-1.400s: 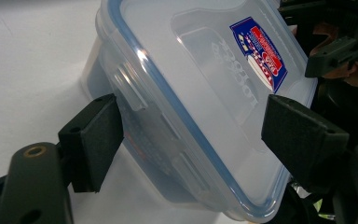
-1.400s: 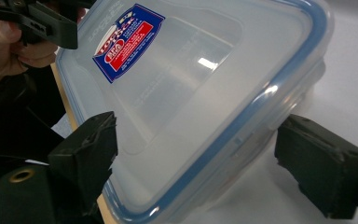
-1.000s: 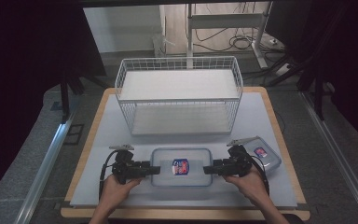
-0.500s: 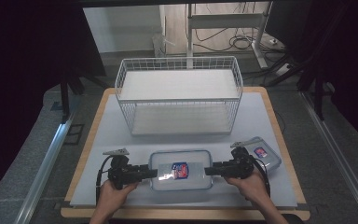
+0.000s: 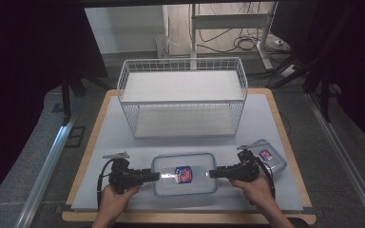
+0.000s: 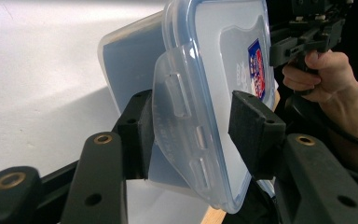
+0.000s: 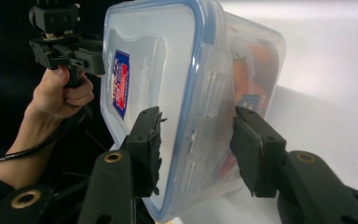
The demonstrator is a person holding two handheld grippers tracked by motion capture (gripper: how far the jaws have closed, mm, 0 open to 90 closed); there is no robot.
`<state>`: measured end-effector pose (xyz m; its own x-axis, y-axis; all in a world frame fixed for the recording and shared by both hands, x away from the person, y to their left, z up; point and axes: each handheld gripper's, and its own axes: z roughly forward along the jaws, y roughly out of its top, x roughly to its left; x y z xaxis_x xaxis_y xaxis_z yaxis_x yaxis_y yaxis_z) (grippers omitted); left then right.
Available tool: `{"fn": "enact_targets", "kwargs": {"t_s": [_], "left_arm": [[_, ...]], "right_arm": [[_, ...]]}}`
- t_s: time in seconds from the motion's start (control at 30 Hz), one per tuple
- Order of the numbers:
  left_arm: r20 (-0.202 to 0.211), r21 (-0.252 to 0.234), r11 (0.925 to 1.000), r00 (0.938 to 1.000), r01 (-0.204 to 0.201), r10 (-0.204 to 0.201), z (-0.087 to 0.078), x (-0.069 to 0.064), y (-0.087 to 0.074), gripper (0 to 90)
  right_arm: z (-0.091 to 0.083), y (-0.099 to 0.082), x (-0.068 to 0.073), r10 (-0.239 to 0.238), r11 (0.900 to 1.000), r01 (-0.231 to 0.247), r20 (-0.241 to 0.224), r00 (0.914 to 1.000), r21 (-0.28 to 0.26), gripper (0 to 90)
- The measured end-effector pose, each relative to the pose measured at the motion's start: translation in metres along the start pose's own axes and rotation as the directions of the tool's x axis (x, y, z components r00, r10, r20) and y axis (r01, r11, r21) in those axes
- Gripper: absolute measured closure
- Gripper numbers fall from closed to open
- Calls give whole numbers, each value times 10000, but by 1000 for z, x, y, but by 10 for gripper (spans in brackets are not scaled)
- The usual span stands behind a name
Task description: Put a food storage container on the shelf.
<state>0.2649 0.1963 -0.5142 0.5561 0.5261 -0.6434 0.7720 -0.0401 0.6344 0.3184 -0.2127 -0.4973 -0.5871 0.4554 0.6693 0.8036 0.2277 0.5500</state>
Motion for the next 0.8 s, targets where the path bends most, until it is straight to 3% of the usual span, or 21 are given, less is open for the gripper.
{"fn": "enact_targets", "kwargs": {"t_s": [0.17, 0.6, 0.8], "left_arm": [[-79, -61, 10000, 10000, -32, 31, 0, -2, 2, 521], [-98, -396, 9991, 9999, -128, 124, -1, -4, 11, 526], [-152, -697, 9966, 9989, -445, 436, -7, -11, 23, 526]], "right_arm": [[-1, -2, 2, -39, 9998, 40, 75, 10000, -191, 555], [-6, 3, 11, -720, 9957, 750, 553, 9959, -538, 562], [-12, 10, 18, -1058, 9904, 1103, 567, 9928, -828, 565]]}}
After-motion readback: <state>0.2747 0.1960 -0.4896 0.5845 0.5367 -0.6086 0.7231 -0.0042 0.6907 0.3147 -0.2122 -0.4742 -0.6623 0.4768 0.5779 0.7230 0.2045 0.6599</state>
